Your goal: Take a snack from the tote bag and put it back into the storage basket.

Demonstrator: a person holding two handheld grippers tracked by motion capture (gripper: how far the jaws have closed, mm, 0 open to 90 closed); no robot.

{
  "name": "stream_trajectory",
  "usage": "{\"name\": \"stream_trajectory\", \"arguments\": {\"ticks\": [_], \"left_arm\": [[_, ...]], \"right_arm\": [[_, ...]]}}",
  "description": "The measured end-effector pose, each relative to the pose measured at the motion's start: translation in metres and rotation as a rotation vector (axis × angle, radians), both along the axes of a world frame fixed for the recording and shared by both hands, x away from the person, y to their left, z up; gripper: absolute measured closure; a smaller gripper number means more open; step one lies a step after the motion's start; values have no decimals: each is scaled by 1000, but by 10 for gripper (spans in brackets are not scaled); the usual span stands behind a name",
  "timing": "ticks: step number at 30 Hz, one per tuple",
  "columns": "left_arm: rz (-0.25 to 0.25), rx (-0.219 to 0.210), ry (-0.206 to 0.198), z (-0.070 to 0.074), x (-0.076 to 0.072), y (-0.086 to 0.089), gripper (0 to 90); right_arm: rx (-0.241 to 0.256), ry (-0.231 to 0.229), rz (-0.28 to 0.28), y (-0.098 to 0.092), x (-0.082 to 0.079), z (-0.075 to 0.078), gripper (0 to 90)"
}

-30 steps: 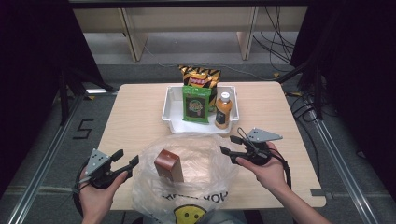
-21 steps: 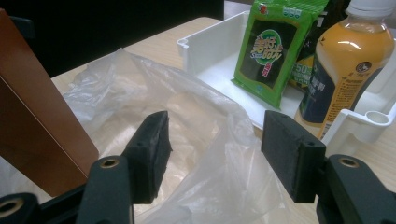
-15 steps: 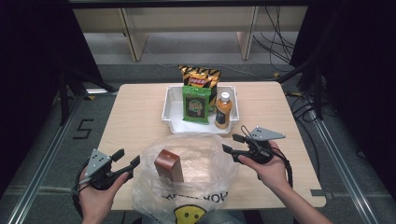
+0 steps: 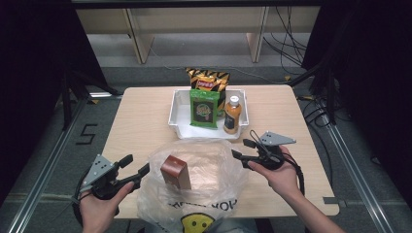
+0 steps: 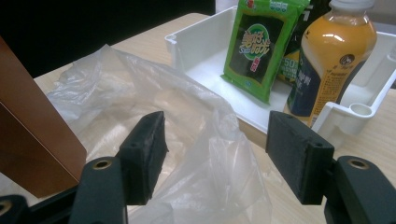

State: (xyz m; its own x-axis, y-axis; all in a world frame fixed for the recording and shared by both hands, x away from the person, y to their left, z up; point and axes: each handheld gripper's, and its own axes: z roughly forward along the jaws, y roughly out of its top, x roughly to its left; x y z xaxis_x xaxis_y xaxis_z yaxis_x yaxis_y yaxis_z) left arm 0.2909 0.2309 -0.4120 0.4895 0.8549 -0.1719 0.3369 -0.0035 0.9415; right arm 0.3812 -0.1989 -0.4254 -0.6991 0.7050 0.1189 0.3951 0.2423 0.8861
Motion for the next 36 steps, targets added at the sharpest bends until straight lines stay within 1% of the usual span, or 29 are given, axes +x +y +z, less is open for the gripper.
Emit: {"name": "stream_trajectory", "arguments": {"ticks": [1, 2, 4, 5, 6, 9, 10, 11, 12, 13, 14, 15, 17, 18, 19, 20, 21, 23, 25, 26, 27, 28, 29, 30, 31, 33, 34, 35, 36], "left_arm": [[0, 6, -5, 2, -1, -1, 283], [0, 6, -11, 3, -2, -2, 274], [-2, 7, -19, 6, -3, -3, 264], [-2, 7, -19, 6, -3, -3, 259], [-5, 11, -25, 8, -4, -5, 256], [-7, 8, -22, 7, -4, -7, 255], [-11, 9, -22, 6, -3, -7, 255], [-4, 15, -18, 5, -3, -6, 255], [-1, 9, -22, 3, -3, -6, 256], [-3, 15, -21, 3, -2, -4, 256], [7, 22, -14, 2, -3, -4, 258], [8, 25, -11, 1, -2, -3, 259], [16, 28, -5, -1, -2, -2, 260], [13, 30, -7, -3, 0, -1, 260], [13, 30, -7, -3, 0, -1, 260], [20, 40, 0, -5, 1, -1, 259], [23, 47, 4, -6, 1, 0, 259], [27, 50, 11, -8, 1, 1, 259], [29, 53, 19, -11, 3, 2, 260], [28, 51, 17, -12, 4, 2, 259], [31, 59, 24, -13, 4, 3, 260], [31, 53, 24, -14, 5, 3, 260], [37, 56, 30, -15, 5, 4, 259], [37, 58, 31, -15, 5, 4, 259], [38, 60, 31, -15, 6, 4, 259], [38, 58, 33, -16, 6, 5, 259], [44, 58, 35, -17, 6, 5, 259], [43, 59, 37, -17, 6, 6, 260], [41, 57, 37, -17, 7, 6, 260]], "right_arm": [[4, -25, 1, 0, 2, -1, 382], [-4, -22, 8, -2, 2, -1, 382], [5, 11, 2, -2, 1, 0, 380], [5, 11, 2, -2, 1, 0, 380], [2, -14, 10, -3, 3, -1, 380], [3, -12, 12, -3, 3, 0, 379], [11, 1, 7, -1, 1, 0, 380], [13, -14, 19, -1, 2, 0, 380], [43, 1, 26, 2, 0, 0, 380], [45, -1, 43, 4, -1, 2, 377], [35, 10, 46, 6, -4, 5, 374], [39, -29, 81, 10, -4, 6, 369], [48, -3, 99, 18, -11, 10, 350], [44, -21, 120, 21, -12, 11, 338], [44, -21, 120, 21, -12, 11, 338], [64, -15, 152, 33, -17, 12, 319], [46, -33, 166, 34, -16, 12, 312], [47, -22, 184, 43, -20, 13, 300], [53, -31, 219, 50, -21, 12, 288], [57, -27, 217, 54, -23, 13, 286], [44, -41, 250, 57, -23, 13, 286], [45, -50, 259, 59, -24, 13, 288], [59, -27, 259, 63, -28, 13, 288], [62, -44, 274, 68, -29, 13, 285], [56, -52, 304, 71, -29, 13, 281], [52, -48, 311, 77, -33, 14, 275], [48, -40, 326, 80, -34, 14, 270], [42, -49, 326, 82, -35, 14, 270], [47, -32, 337, 85, -38, 14, 267]]}}
